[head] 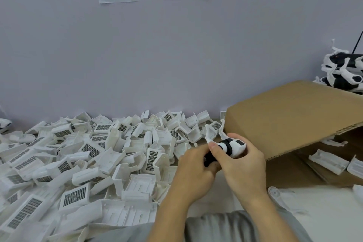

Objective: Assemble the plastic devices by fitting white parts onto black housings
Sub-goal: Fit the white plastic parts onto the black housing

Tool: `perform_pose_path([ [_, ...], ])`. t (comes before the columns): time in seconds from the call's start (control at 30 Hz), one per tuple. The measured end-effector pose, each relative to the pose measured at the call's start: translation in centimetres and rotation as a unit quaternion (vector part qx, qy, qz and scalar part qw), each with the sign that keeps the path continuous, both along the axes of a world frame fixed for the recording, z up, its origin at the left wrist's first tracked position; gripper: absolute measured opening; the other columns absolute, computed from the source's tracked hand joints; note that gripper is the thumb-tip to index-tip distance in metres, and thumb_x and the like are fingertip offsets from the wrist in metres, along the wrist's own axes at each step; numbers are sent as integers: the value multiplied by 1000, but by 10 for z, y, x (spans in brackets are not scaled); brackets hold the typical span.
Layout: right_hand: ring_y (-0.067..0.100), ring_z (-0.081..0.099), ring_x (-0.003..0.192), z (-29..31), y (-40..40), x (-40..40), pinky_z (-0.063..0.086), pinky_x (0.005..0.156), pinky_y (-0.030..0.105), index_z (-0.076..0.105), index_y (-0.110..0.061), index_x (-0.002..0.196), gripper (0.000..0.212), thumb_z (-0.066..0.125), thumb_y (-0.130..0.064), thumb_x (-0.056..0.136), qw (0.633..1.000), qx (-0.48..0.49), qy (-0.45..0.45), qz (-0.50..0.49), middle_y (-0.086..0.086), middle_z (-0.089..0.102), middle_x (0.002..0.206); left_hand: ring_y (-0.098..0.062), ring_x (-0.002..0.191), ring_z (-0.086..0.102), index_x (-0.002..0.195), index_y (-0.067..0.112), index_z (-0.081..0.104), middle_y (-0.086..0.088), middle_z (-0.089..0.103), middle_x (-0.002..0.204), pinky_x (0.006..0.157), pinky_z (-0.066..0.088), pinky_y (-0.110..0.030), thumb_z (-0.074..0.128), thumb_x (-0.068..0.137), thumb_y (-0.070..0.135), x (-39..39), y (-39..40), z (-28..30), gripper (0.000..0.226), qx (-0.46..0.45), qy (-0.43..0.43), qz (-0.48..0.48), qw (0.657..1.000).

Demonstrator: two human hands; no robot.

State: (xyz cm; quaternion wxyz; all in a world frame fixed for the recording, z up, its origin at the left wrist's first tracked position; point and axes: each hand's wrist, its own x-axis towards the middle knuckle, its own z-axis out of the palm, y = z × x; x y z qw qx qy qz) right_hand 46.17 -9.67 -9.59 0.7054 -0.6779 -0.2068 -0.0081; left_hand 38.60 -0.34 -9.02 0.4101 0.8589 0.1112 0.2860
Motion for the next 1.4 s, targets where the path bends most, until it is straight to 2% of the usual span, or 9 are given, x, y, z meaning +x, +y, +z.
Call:
perform_pose_path([
  [0.1, 1, 71, 79, 0, 1, 0, 57, 73, 25, 69, -32, 101, 47, 89, -45, 61, 1000, 10, 9, -3, -21, 73, 84, -6, 67, 58, 97, 37, 65, 21, 66, 73, 63, 42, -27, 59, 78, 28, 0, 0, 2, 22, 2, -2, -2, 1000],
  [0.33, -9, 68, 85, 7, 2, -6, 48, 66, 4, 62, -26, 113, 65, 80, -54, 57, 994, 70, 50, 67, -19, 74, 91, -21, 93, 65, 101, 18, 58, 8, 72, 94, 82, 51, -49, 66, 84, 18, 1, 1, -1, 18, -55, -28, 16, 998],
  [0.47, -10, 63, 105, 8, 0, -9, 51, 83, 12, 58, -31, 124, 61, 71, -50, 68, 986, 78, 69, 128, -15, 70, 112, -14, 72, 64, 94, 25, 68, 5, 69, 78, 68, 55, -40, 67, 91, 13, 1, 2, 3, 13, -147, -113, 57, 981],
  [0.67, 11, 58, 122, 6, -1, -5, 44, 109, 41, 59, -16, 135, 36, 51, -28, 102, 986, 46, 124, 97, -3, 65, 129, -23, 89, 74, 104, 19, 75, -3, 78, 93, 73, 62, -38, 59, 100, 25, -2, 12, 8, 17, -320, -191, 115, 921],
  [0.83, 11, 65, 102, 1, 5, -3, 49, 80, 33, 68, -22, 115, 27, 43, -22, 106, 984, -24, 149, 95, -6, 72, 106, -18, 86, 72, 101, 13, 74, 0, 77, 89, 78, 56, -35, 44, 106, 36, 0, 14, 6, 38, -372, -166, 166, 898],
  [0.9, 13, 67, 97, 1, 6, -3, 48, 73, 33, 70, -23, 107, 31, 39, -20, 106, 982, -39, 158, 99, -5, 74, 100, -24, 93, 71, 107, 11, 71, -8, 76, 100, 88, 56, -43, 40, 108, 35, 0, 14, 9, 40, -473, -180, 159, 847],
  [1.0, 18, 69, 91, 1, 6, -3, 47, 71, 34, 71, -22, 104, 34, 37, -19, 107, 980, -44, 164, 102, -4, 74, 92, -22, 75, 66, 105, 7, 68, -12, 68, 93, 70, 53, -36, 41, 104, 38, -4, 15, 19, 42, -599, -246, 55, 760],
  [1.23, 20, 71, 82, 4, 6, -6, 48, 67, 32, 73, -21, 102, 36, 37, -18, 107, 978, -68, 159, 121, 3, 74, 89, -19, 63, 50, 105, 11, 54, -8, 57, 76, 64, 43, -32, 73, 76, 36, -6, 12, 21, 43, -566, -185, 40, 802],
  [1.4, 22, 72, 69, 4, 6, -8, 46, 65, 33, 73, -23, 95, 33, 43, -11, 102, 970, -81, 161, 165, 0, 76, 78, -20, 64, 60, 112, 8, 55, -9, 60, 80, 59, 53, -33, 69, 75, 38, -5, 14, 20, 50, -604, -216, 18, 767],
])
